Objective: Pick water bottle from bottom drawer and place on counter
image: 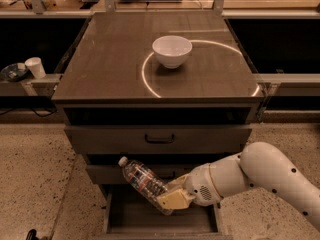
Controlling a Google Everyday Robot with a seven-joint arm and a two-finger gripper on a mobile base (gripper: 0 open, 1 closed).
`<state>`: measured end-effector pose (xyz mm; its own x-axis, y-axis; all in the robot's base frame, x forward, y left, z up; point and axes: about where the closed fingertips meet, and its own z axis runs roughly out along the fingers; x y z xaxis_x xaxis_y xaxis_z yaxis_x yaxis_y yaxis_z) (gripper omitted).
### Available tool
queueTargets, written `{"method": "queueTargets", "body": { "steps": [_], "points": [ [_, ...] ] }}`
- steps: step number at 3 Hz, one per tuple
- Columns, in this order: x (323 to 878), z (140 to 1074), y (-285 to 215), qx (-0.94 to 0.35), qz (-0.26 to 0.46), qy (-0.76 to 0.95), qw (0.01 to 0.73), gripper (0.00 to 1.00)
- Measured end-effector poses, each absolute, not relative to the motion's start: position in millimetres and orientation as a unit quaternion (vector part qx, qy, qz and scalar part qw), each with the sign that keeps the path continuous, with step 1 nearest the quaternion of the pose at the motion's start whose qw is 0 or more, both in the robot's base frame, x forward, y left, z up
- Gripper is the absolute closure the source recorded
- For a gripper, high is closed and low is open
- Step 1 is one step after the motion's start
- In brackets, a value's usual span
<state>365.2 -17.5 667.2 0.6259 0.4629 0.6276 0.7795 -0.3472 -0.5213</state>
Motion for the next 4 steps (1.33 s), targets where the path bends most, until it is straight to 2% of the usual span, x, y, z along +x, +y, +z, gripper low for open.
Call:
{"method": "queueTargets", "body": {
  "steps": [1, 4],
  "points": [
    [366, 669, -17, -0.799, -0.189, -0.391, 0.417, 1.00],
    [383, 861, -6, -0.795, -0.275, -0.448, 0.303, 1.00]
  ]
}}
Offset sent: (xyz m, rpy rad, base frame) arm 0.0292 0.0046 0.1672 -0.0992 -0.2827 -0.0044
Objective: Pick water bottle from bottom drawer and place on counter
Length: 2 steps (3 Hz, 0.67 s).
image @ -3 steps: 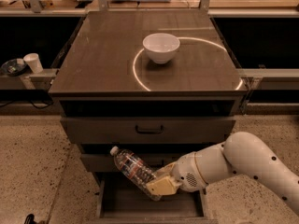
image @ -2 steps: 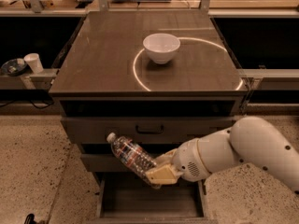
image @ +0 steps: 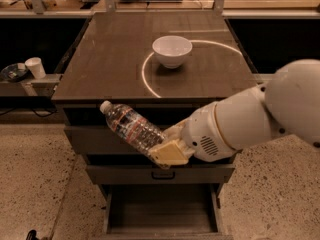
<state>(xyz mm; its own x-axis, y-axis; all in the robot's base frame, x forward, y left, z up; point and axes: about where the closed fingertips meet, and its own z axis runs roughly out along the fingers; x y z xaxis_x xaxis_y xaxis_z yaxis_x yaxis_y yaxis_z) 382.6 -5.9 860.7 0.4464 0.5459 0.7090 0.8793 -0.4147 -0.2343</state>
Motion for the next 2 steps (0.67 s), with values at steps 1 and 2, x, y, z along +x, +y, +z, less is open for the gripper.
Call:
{"method": "queueTargets", "body": {
  "steps": [1, 2],
  "points": [
    [415, 911, -14, -0.822, -0.288, -0.422, 0.250, 1.00],
    [483, 960, -35, -0.865, -0.303, -0.355, 0.184, 1.00]
  ]
}}
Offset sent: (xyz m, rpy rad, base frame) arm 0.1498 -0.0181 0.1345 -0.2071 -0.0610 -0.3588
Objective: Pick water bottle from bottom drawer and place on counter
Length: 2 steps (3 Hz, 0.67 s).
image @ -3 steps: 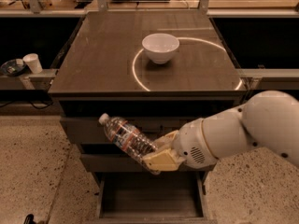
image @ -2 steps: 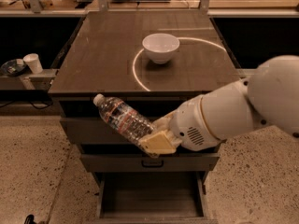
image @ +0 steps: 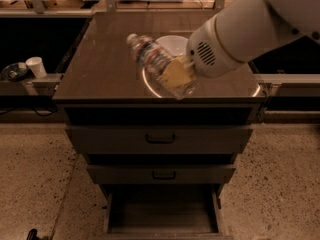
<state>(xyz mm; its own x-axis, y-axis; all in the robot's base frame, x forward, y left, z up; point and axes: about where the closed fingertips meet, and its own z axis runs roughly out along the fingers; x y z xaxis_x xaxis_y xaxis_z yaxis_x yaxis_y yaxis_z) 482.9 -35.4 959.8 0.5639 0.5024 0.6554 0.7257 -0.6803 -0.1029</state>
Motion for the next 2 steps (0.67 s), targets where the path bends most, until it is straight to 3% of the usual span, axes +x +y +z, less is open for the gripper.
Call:
{"method": "queueTargets", "body": {
  "steps": [1, 2],
  "points": [
    [529, 978, -40, -0.889, -0.306, -0.311, 0.141, 1.00],
    [598, 959, -13, -0.911, -0.302, -0.261, 0.105, 1.00]
  ]
}}
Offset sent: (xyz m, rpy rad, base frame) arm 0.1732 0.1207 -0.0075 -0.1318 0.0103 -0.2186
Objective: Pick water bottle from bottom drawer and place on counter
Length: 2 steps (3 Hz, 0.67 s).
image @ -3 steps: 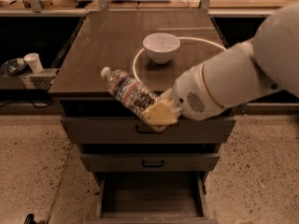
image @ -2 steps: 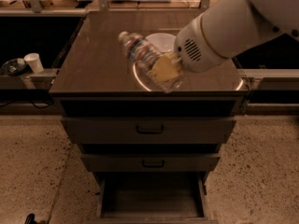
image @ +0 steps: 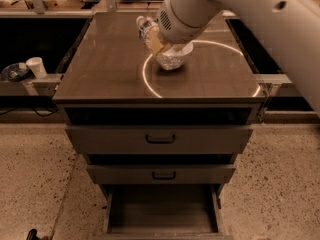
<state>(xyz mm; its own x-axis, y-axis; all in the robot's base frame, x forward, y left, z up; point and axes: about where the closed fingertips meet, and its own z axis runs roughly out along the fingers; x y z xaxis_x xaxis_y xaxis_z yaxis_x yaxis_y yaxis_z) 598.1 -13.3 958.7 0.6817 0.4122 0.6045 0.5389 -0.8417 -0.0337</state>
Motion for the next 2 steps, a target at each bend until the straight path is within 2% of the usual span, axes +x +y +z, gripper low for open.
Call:
{"method": "queueTargets", "body": {
  "steps": [2],
  "points": [
    [663, 916, 108, -0.906, -0.285, -0.288, 0.117, 1.00]
  ]
}}
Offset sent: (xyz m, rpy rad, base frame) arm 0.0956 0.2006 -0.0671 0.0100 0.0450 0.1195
